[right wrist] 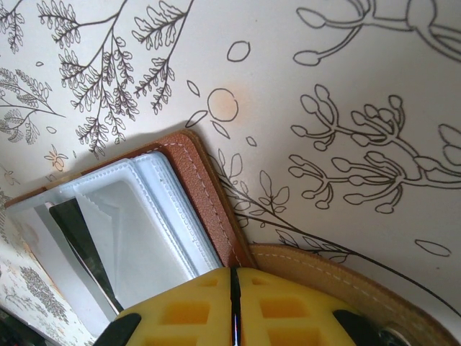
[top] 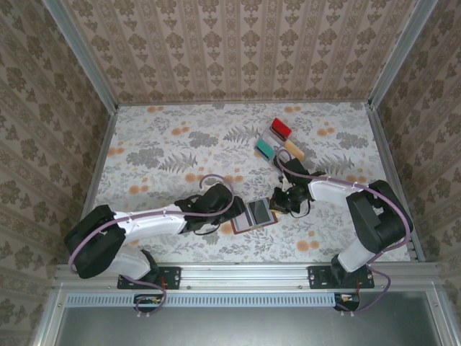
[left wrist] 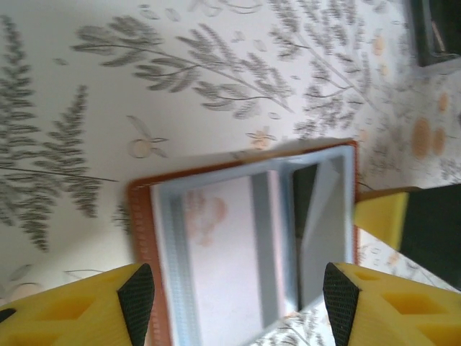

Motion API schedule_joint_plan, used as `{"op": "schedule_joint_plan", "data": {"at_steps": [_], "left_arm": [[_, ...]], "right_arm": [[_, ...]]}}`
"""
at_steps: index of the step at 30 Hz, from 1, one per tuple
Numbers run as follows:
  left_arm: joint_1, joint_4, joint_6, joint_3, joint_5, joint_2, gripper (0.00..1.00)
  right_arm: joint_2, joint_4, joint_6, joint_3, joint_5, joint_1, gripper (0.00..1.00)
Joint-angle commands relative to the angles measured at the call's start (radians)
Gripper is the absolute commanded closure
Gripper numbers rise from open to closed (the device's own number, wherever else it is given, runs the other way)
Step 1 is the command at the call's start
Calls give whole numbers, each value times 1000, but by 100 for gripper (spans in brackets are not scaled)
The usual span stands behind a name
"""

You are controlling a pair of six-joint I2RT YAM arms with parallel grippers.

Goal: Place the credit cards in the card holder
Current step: Insert the credit card into the card slot, then close the card holder at the center of the table.

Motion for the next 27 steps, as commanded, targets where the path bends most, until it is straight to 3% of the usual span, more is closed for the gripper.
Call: {"op": "schedule_joint_plan", "data": {"at_steps": [1,13,22,27], "left_arm": [[2,-28,-23,-7,11,17,33],[7,87,-29,4,57,130,33],[-7,173,-17,1,42,87,51],[-7,195,33,27,52,42,53]], "right_arm": [[34,-76,7,-15,89,5,90],[35,-67,8,-26,86,6,90],[42,-65,7,-34,85,7,90],[40,-57,12,-39,79,8,90]]}}
